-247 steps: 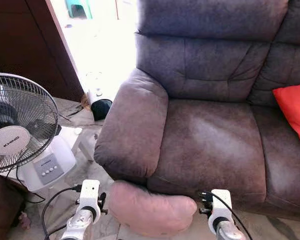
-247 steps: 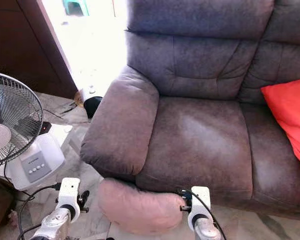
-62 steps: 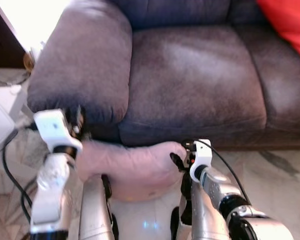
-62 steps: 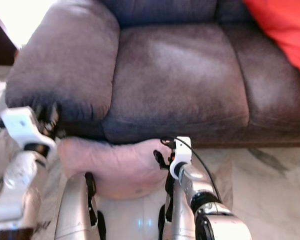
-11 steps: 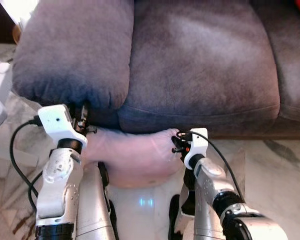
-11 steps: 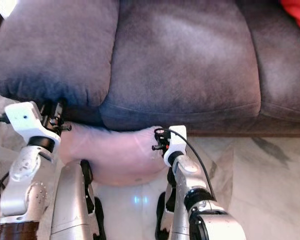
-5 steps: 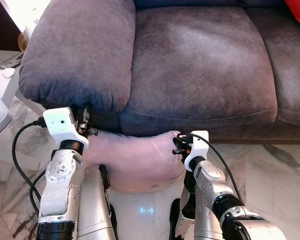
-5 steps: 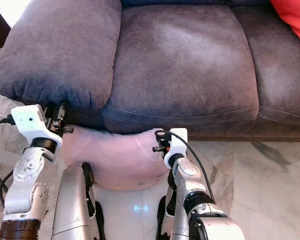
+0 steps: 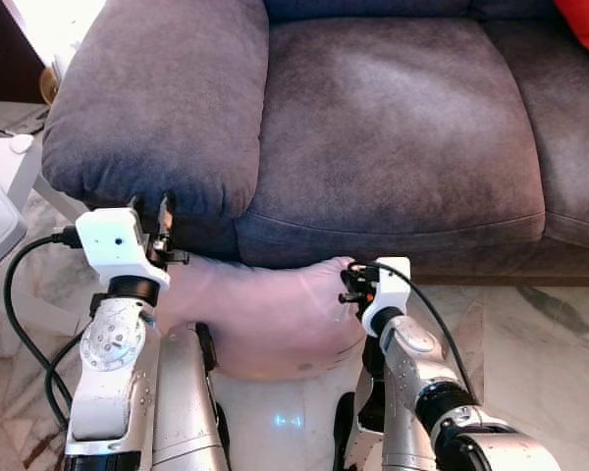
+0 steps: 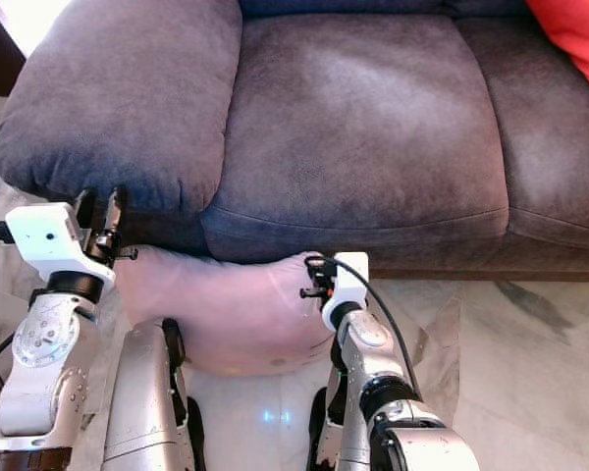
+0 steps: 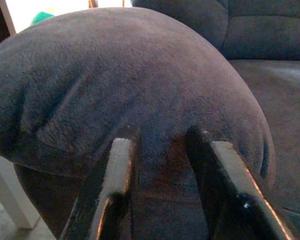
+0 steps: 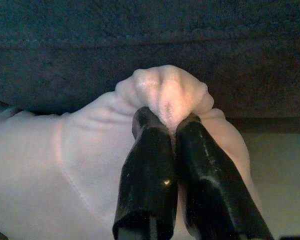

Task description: Move the pillow to the sofa from floor

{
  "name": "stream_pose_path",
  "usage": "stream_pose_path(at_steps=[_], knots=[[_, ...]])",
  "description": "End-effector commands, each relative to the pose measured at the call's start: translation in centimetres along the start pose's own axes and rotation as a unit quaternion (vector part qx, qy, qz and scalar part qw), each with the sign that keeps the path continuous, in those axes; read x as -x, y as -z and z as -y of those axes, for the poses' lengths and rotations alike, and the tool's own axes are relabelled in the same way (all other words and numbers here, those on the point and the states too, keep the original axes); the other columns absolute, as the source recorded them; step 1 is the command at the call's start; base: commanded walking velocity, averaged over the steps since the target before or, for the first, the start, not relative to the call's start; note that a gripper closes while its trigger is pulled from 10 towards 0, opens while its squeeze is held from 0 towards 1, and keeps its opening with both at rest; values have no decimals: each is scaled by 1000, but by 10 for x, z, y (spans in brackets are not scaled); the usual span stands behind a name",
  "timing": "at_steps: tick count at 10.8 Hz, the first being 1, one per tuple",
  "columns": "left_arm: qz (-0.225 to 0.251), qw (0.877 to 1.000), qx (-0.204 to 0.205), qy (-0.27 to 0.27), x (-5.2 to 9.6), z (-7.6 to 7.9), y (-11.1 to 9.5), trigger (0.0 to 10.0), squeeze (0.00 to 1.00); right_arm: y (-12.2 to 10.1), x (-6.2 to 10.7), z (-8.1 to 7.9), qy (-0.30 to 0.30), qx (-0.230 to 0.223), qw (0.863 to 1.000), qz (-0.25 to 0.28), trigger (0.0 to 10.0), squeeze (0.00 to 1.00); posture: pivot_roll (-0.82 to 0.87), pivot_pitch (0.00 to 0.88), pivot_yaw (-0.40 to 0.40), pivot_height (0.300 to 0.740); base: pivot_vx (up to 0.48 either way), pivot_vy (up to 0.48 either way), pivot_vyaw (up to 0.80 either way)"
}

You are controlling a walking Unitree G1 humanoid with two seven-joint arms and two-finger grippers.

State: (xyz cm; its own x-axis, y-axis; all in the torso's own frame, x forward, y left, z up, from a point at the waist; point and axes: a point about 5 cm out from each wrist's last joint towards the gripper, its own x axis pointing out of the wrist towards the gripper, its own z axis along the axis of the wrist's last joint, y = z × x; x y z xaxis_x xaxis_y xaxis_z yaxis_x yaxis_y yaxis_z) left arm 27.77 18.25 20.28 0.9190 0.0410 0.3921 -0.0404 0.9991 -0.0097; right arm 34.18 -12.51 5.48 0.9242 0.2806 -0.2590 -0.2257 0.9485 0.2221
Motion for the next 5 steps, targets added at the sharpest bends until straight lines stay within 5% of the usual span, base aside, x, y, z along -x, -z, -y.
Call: stream_pose_path(at_steps=[1, 5], knots=[[9, 1000, -10, -5, 0, -4, -6, 10000, 0, -15, 1, 9, 21, 0, 999, 44, 10000, 0, 247, 224, -27, 486, 0, 0, 0], [13, 1000, -10, -2, -3, -3, -7, 10000, 0, -17, 0, 6, 11, -6, 998, 57, 10000, 0, 247, 214, -23, 495, 0, 0, 0]])
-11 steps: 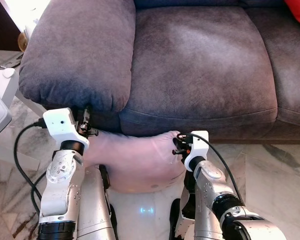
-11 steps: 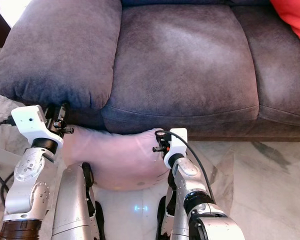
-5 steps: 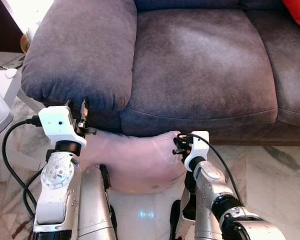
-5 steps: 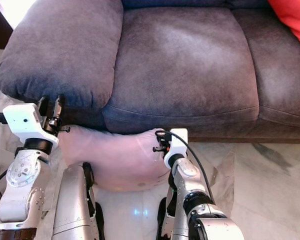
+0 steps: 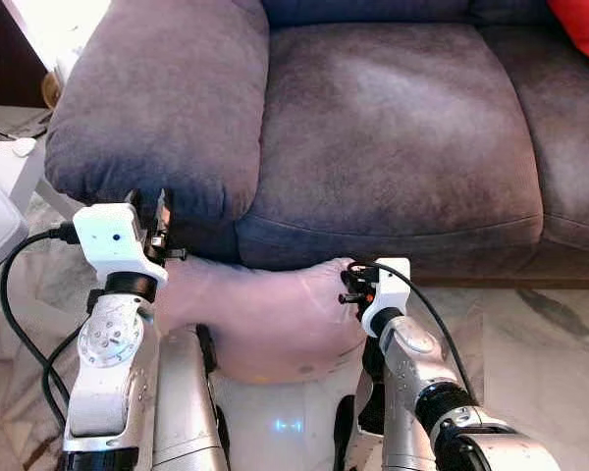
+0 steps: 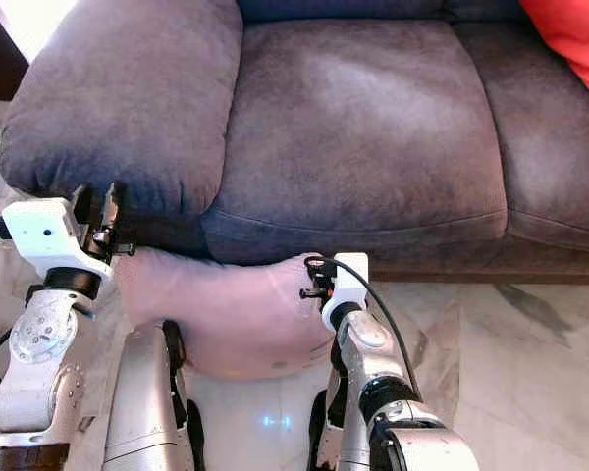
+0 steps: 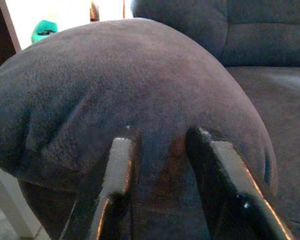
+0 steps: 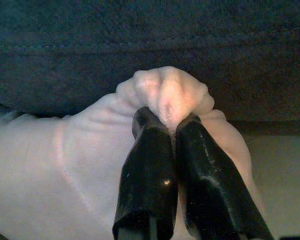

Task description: Move the pillow to the sofa from floor

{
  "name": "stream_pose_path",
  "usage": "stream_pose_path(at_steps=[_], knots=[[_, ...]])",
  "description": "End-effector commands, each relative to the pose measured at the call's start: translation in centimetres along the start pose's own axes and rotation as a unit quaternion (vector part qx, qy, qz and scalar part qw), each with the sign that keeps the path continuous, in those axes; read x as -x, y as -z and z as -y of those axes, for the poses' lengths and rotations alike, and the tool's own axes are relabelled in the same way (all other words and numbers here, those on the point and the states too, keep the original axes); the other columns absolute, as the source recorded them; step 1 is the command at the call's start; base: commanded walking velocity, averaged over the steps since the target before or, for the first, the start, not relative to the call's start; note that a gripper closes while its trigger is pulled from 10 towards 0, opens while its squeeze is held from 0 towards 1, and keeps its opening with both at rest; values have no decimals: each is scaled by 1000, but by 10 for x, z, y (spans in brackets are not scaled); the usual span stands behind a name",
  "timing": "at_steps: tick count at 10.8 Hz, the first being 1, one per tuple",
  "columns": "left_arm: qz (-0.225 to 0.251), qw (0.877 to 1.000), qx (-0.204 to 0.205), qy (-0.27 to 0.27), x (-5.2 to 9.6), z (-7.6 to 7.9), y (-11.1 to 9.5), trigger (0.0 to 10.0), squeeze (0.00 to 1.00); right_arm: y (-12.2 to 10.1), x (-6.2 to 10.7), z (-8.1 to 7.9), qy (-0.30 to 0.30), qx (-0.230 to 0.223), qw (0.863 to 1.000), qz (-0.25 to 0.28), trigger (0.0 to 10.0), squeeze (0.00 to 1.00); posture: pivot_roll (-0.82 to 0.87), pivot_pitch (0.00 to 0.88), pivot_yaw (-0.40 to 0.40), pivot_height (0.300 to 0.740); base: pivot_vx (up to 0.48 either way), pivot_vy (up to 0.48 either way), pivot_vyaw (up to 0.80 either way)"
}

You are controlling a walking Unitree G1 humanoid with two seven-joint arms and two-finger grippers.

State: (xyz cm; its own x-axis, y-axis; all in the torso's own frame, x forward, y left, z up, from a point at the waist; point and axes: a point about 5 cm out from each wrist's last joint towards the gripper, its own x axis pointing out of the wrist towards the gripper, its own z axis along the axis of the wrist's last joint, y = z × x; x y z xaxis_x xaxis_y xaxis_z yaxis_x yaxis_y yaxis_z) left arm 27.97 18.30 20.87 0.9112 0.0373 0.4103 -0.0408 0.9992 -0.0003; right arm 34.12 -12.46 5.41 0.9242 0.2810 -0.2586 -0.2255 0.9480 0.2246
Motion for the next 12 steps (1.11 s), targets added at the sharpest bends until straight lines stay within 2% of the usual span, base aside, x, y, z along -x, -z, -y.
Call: stream_pose_path(at_steps=[1, 3, 7, 10, 12], knots=[[3, 1000, -7, -3, 1, -3, -2, 10000, 0, -18, 0, 7, 15, 0, 998, 57, 10000, 0, 249, 210, -23, 515, 0, 0, 0], [4, 1000, -7, -1, -1, -3, -2, 10000, 0, -16, -1, 5, 14, 3, 999, 47, 10000, 0, 248, 206, -22, 545, 0, 0, 0], [6, 1000, -7, 0, -2, -4, -3, 10000, 0, -19, -1, 4, 9, -4, 998, 62, 10000, 0, 251, 208, -23, 549, 0, 0, 0], [7, 1000, -6, 0, -3, -3, -3, 10000, 0, -17, -2, 3, 13, -1, 999, 50, 10000, 0, 251, 205, -24, 604, 0, 0, 0], [9, 1000, -6, 0, -4, -3, -3, 10000, 0, -19, -2, 2, 10, -6, 998, 56, 10000, 0, 251, 202, -24, 604, 0, 0, 0]])
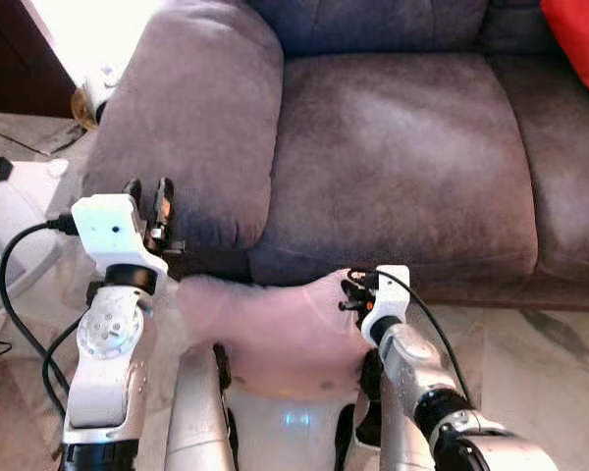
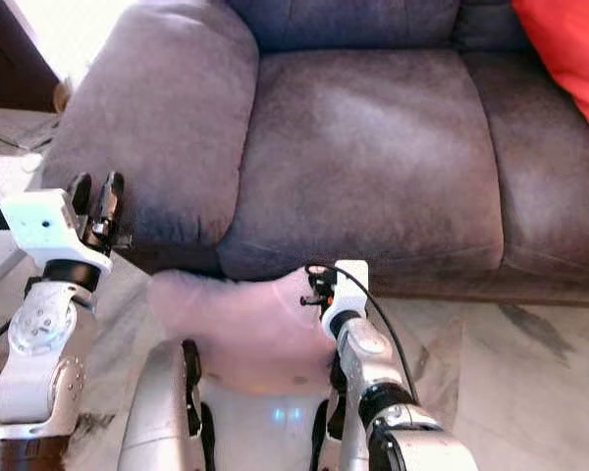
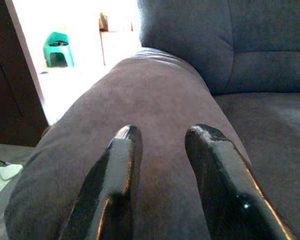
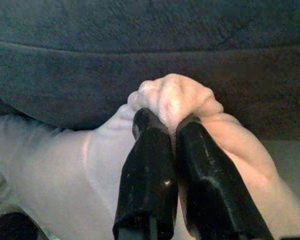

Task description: Move the pillow to the sofa from floor

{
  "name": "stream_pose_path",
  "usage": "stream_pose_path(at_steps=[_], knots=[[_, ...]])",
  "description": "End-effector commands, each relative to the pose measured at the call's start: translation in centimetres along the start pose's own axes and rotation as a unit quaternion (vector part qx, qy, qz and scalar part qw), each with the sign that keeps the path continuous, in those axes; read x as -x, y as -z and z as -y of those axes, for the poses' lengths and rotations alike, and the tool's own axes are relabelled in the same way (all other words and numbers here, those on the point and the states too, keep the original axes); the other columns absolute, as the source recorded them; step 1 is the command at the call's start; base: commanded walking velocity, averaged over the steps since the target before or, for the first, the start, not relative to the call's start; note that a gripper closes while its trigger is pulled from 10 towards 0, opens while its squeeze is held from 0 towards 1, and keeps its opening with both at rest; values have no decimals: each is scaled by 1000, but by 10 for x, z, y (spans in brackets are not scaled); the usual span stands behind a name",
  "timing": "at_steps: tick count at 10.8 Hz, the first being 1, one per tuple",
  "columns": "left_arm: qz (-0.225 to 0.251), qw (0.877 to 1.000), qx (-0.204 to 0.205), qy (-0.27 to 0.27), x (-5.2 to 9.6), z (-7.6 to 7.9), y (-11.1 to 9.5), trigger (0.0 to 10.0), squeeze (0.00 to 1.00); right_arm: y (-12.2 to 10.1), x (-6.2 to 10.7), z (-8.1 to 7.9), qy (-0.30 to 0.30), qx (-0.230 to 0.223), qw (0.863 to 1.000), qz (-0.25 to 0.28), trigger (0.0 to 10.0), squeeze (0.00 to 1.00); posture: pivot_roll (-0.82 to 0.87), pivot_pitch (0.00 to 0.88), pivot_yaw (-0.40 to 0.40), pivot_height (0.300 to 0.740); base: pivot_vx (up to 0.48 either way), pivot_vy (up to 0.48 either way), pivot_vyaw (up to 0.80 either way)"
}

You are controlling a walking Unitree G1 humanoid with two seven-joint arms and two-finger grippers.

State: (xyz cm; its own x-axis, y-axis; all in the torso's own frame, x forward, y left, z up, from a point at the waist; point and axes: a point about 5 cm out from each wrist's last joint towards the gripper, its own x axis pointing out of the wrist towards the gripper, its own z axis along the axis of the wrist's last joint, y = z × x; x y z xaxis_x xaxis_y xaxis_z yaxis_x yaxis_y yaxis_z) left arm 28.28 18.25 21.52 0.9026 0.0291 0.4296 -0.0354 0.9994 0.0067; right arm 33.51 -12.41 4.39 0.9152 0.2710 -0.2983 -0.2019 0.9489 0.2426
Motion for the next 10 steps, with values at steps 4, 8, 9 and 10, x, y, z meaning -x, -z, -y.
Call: stream_pose_path(at_steps=[4, 8, 9, 10], knots=[[2, 1000, -3, -5, -1, -4, 1, 10000, 0, -36, -5, -2, -10, 10, 996, 90, 10000, 0, 250, 193, -25, 632, 0, 0, 0], [4, 1000, -3, -4, -4, -4, 1, 10000, 0, -33, -6, -4, -7, 9, 997, 76, 10000, 0, 252, 182, -25, 652, 0, 0, 0], [5, 1000, -3, -4, -5, -4, 1, 10000, 0, -34, -7, -5, -8, 7, 997, 79, 10000, 0, 252, 178, -25, 652, 0, 0, 0], [8, 1000, -3, -4, -6, -4, 0, 10000, 0, -37, -7, -6, -12, 8, 996, 88, 10000, 0, 252, 174, -25, 652, 0, 0, 0]])
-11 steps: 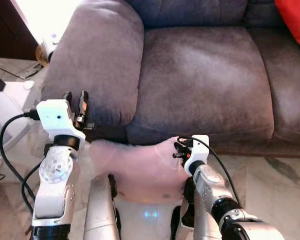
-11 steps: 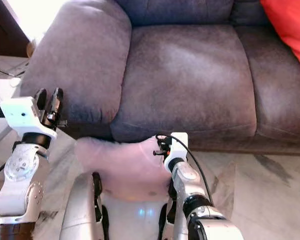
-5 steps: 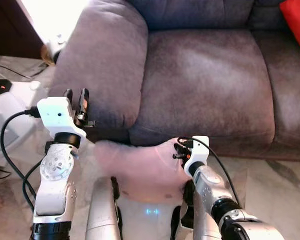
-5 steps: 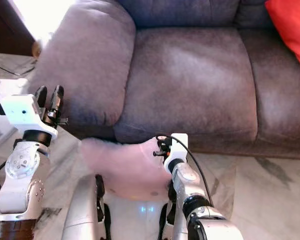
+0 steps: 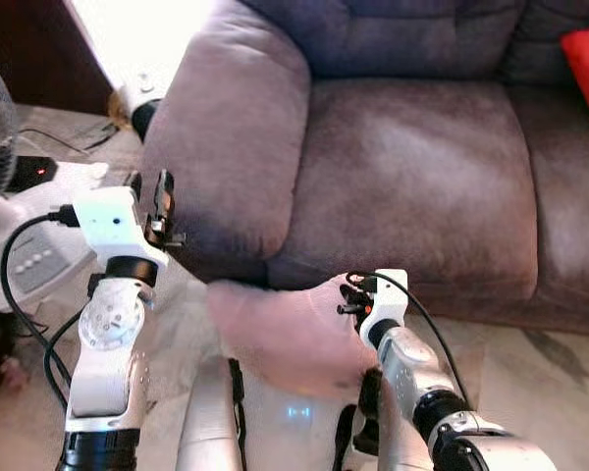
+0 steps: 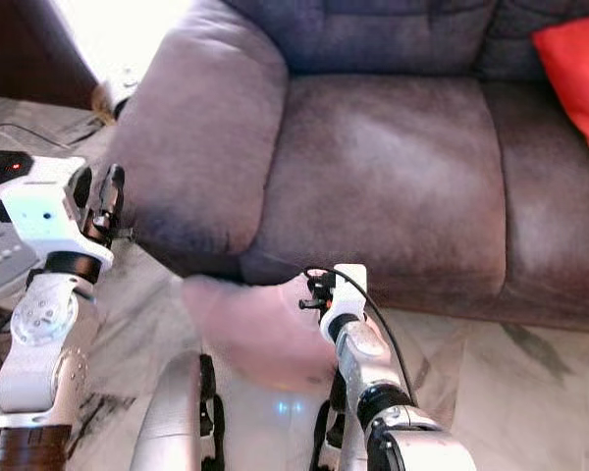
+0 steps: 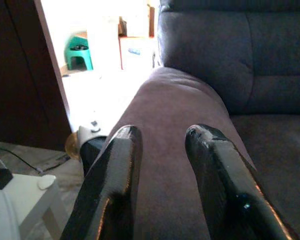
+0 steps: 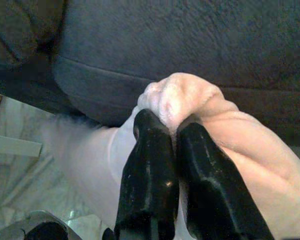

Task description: Move the pillow to the sofa from floor

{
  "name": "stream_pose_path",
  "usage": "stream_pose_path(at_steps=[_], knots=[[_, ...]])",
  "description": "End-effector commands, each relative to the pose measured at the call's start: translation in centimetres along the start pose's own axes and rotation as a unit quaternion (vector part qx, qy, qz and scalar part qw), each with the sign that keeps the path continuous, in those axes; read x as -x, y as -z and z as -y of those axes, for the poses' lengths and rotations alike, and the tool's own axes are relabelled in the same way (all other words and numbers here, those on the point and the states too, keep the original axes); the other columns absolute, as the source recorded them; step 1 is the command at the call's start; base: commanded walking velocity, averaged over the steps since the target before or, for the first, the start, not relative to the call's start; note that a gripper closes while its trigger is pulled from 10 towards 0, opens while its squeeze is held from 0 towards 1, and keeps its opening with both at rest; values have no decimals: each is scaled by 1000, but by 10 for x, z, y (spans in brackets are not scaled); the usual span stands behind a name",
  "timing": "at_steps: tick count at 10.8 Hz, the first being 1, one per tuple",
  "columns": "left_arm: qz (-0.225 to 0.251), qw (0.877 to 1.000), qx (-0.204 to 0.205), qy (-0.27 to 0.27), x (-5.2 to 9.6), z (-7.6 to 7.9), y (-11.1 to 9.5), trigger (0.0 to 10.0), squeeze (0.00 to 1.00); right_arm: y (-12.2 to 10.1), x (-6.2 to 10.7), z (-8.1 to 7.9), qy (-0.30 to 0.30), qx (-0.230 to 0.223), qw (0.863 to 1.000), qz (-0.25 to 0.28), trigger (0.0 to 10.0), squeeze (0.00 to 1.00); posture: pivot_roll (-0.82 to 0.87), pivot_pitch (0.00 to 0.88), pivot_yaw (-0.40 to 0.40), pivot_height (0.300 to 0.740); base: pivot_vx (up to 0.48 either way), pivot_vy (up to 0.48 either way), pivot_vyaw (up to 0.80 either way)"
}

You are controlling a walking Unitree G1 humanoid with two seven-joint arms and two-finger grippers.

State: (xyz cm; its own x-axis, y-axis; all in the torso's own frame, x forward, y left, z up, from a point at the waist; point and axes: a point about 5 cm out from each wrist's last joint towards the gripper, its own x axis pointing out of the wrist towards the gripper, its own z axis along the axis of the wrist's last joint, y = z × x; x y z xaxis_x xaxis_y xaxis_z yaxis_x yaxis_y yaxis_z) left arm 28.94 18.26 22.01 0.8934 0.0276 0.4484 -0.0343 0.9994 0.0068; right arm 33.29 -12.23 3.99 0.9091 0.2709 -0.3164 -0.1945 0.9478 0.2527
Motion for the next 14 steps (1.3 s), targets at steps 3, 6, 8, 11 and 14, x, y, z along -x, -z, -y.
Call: stream_pose_path(at_steps=[3, 6, 8, 11, 14], knots=[[-1, 1000, -1, -2, 0, -2, 3, 10000, 0, -42, -7, -7, -16, 13, 995, 98, 10000, 0, 249, 161, -23, 691, 0, 0, 0], [1, 1000, 1, 0, -2, -1, 4, 10000, 0, -42, -7, -7, -16, 11, 995, 97, 10000, 0, 248, 152, -23, 695, 0, 0, 0], [1, 1000, 2, 0, -2, 0, 4, 10000, 0, -43, -8, -7, -15, 14, 995, 95, 10000, 0, 248, 150, -24, 695, 0, 0, 0], [-1, 1000, 4, 3, -3, 0, 6, 10000, 0, -44, -7, -6, -12, 7, 995, 102, 10000, 0, 249, 150, -22, 695, 0, 0, 0], [-4, 1000, 5, 6, -4, 1, 7, 10000, 0, -49, -7, -2, -4, 10, 993, 113, 10000, 0, 246, 150, -19, 740, 0, 0, 0]])
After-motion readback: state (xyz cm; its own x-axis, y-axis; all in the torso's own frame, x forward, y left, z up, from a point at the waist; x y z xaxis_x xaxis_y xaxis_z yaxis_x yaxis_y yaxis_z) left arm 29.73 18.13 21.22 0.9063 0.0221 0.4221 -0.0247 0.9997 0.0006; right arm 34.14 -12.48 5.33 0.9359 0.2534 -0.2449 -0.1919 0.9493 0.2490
